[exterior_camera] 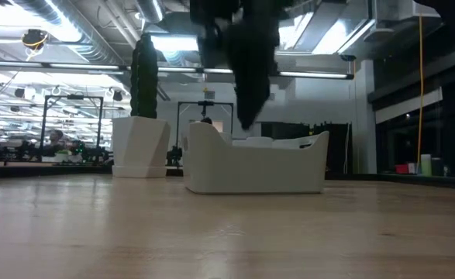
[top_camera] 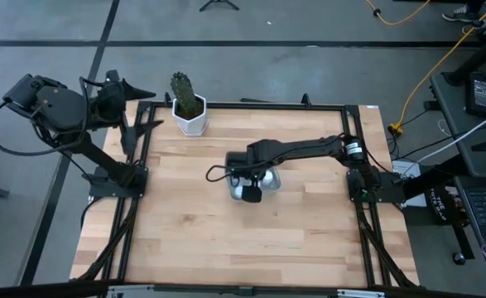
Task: Pick and place pill bottles into a basket
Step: Return to Home Position
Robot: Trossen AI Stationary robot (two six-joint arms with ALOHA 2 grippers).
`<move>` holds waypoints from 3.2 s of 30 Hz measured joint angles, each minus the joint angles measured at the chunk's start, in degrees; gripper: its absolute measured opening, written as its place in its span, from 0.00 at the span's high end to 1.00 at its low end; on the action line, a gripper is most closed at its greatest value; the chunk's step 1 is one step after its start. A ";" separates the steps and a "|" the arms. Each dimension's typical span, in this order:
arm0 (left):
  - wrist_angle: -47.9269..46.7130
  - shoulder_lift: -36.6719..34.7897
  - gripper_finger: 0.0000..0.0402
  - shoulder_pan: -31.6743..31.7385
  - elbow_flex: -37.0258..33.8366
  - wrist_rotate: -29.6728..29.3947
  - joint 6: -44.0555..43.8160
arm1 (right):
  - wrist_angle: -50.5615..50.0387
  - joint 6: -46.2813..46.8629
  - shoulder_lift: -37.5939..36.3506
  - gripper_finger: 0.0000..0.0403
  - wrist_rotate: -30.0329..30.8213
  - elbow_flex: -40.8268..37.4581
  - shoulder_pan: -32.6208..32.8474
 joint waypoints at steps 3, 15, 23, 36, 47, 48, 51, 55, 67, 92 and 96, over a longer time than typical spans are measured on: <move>0.19 -0.09 0.19 0.00 -1.14 7.72 2.32 | -4.67 -1.07 -0.01 0.17 0.75 6.53 0.54; 38.66 -15.07 0.19 6.16 -56.47 35.45 8.02 | -19.21 -0.05 -1.34 0.22 15.53 28.45 3.08; 76.76 -27.82 0.19 19.22 -96.20 47.93 -3.48 | -23.82 5.18 -5.94 0.22 16.60 26.71 5.75; 80.42 -60.91 0.21 27.59 -118.89 38.69 -13.47 | -25.80 9.35 -7.03 0.22 21.04 26.82 9.35; 82.66 -74.75 0.21 24.84 -128.50 27.88 -13.52 | -25.55 12.31 -7.03 0.22 21.11 26.82 9.31; 84.17 -74.75 0.20 24.21 -129.01 29.75 -12.24 | -25.55 12.47 -7.03 0.22 21.11 26.82 9.33; 86.08 -73.10 0.20 22.97 -129.70 31.02 -8.45 | -25.73 13.73 -7.01 0.22 21.11 26.82 9.54; 86.07 -70.34 0.20 22.83 -129.63 30.91 3.34 | -25.66 14.01 -7.01 0.22 21.13 26.77 9.66; 92.15 -74.74 0.20 22.90 -132.00 52.00 11.13 | -25.29 15.18 -7.01 0.22 21.13 26.77 9.70; 91.32 -74.10 0.20 23.59 -132.04 48.96 10.83 | -3.59 -12.99 -9.12 0.22 19.33 21.89 9.24; 91.25 -73.93 0.20 23.58 -132.04 48.91 10.83 | -10.21 -11.85 -12.83 0.22 17.32 17.67 7.73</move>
